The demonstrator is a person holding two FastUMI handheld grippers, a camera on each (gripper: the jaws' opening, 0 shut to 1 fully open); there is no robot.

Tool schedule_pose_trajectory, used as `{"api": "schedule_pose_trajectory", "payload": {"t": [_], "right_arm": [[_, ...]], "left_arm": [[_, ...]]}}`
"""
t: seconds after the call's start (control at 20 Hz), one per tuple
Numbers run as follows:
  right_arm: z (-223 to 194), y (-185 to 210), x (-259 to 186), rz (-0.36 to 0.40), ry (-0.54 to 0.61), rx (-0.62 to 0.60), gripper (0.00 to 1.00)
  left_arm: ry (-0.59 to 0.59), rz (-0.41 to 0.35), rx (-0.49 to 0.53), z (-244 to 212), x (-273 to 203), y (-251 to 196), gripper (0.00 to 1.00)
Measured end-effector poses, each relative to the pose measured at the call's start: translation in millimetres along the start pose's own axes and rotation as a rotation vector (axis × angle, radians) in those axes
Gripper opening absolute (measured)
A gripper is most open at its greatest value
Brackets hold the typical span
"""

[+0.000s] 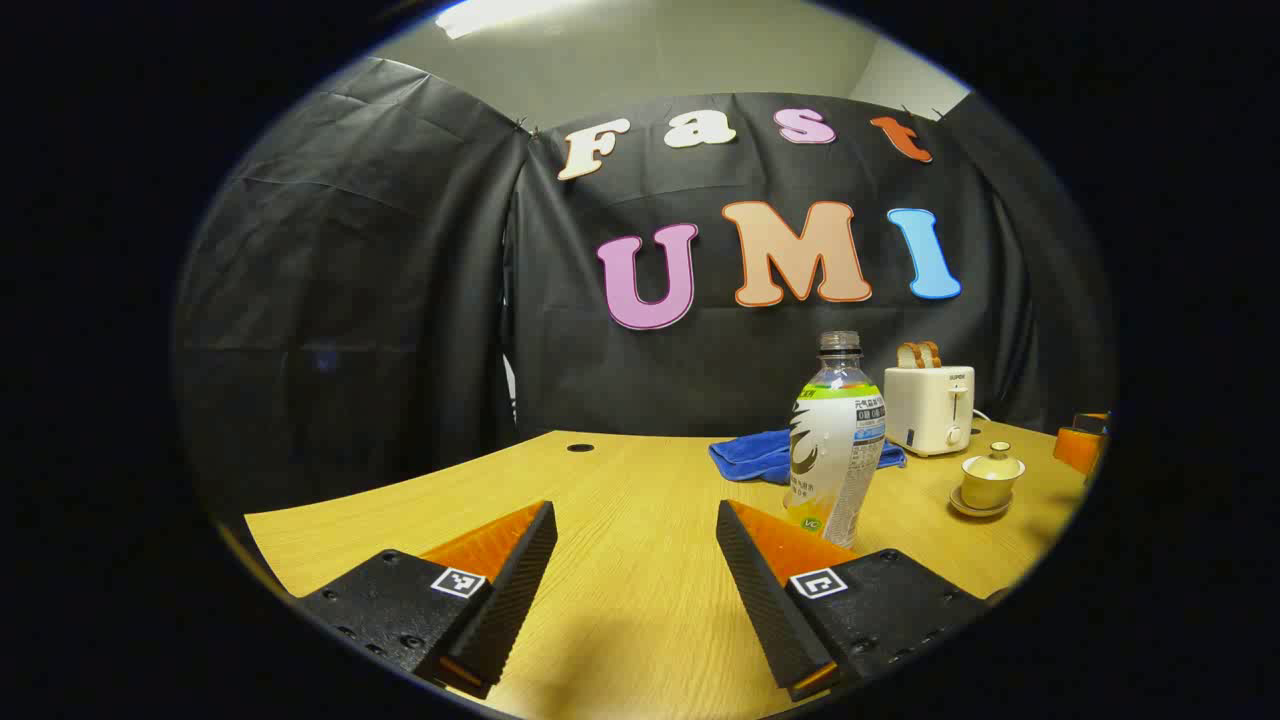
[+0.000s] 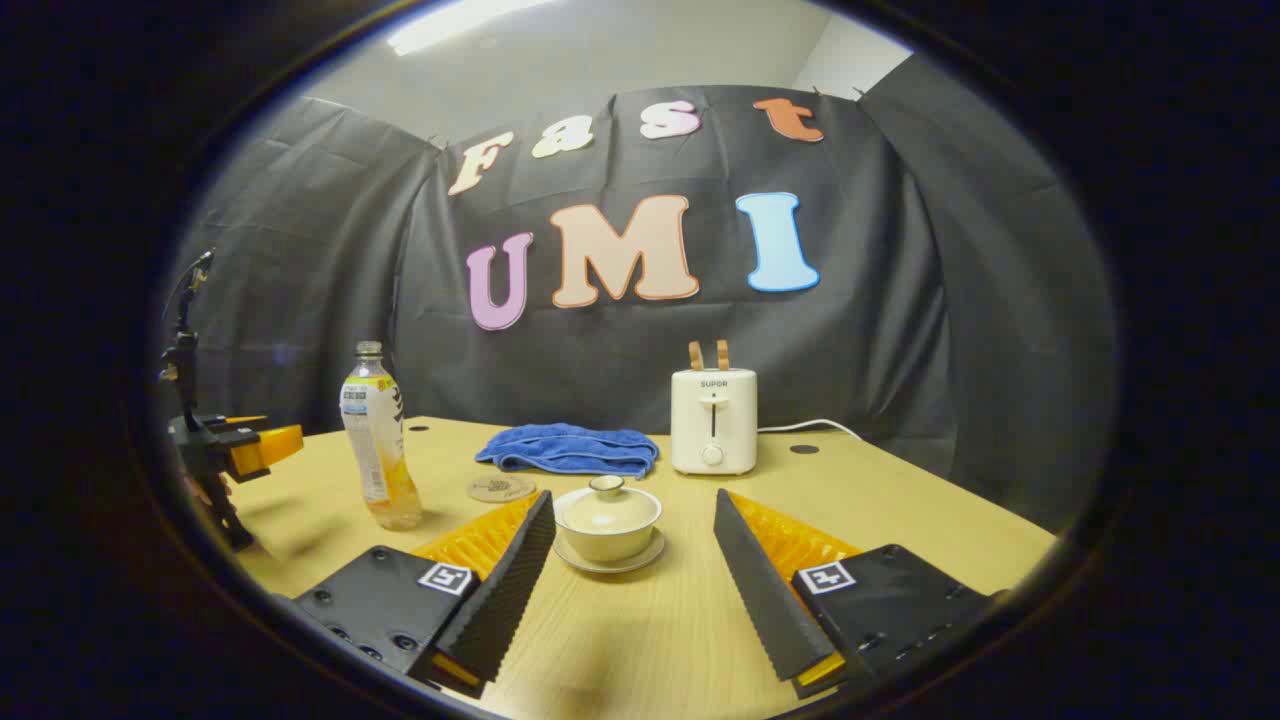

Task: Open the teacup lid with one hand, grasp the water bottle and pour water into the teacup with the other hand; after pouring, place the water bottle on the coaster and then close the teacup lid.

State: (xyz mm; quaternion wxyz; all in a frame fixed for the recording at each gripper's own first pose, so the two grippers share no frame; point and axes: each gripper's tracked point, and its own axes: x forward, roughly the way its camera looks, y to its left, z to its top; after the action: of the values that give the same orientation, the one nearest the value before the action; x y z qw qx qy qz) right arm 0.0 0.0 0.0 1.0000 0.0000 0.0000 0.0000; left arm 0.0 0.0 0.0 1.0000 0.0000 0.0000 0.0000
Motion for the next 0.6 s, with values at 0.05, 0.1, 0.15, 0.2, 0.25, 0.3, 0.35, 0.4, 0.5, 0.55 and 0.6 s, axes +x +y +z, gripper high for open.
{"api": "schedule_pose_trajectory", "payload": {"t": [0.05, 0.1, 0.15, 0.2, 0.25, 0.3, 0.35, 0.4, 0.5, 0.55, 0.6], "right_arm": [[0.3, -0.1, 0.1, 0.000, 0.000, 0.000, 1.00], [0.8, -0.2, 0.1, 0.000, 0.000, 0.000, 1.00], [0.2, -0.2, -0.1, 0.000, 0.000, 0.000, 1.00], [0.2, -0.1, -0.2, 0.001, 0.000, 0.000, 1.00], [0.6, 0.1, -0.5, 0.001, 0.000, 0.000, 1.00], [1.1, 0.0, -0.3, 0.002, 0.000, 0.000, 1.00], [0.8, -0.1, -0.6, 0.002, 0.000, 0.000, 1.00], [1.2, -0.2, -0.7, 0.002, 0.000, 0.000, 1.00], [1.3, -0.1, -0.6, 0.002, 0.000, 0.000, 1.00], [0.9, -0.1, -0.6, 0.002, 0.000, 0.000, 1.00], [0.4, -0.1, -0.6, 0.002, 0.000, 0.000, 1.00]], "left_arm": [[0.000, 0.000, 0.000, -0.3, 0.0, 0.1, 0.94], [0.000, 0.000, 0.000, 0.2, 0.2, -0.2, 0.94], [0.000, 0.000, 0.000, -0.3, 0.0, 0.0, 0.94], [0.000, 0.000, 0.000, 0.0, 0.3, 0.2, 0.94], [0.000, 0.000, 0.000, -0.1, 0.0, -0.2, 0.94], [0.000, 0.000, 0.000, 0.3, -0.1, 0.0, 0.94], [0.000, 0.001, 0.000, -0.1, 0.0, -0.3, 0.94], [0.000, 0.001, 0.000, 0.1, -0.1, -0.3, 0.94], [0.000, 0.001, 0.000, 0.3, 0.1, -0.5, 0.94], [0.001, 0.001, 0.000, 0.0, -0.5, -0.1, 0.94], [0.001, 0.003, 0.000, 0.4, -0.7, 0.1, 0.94]]}}
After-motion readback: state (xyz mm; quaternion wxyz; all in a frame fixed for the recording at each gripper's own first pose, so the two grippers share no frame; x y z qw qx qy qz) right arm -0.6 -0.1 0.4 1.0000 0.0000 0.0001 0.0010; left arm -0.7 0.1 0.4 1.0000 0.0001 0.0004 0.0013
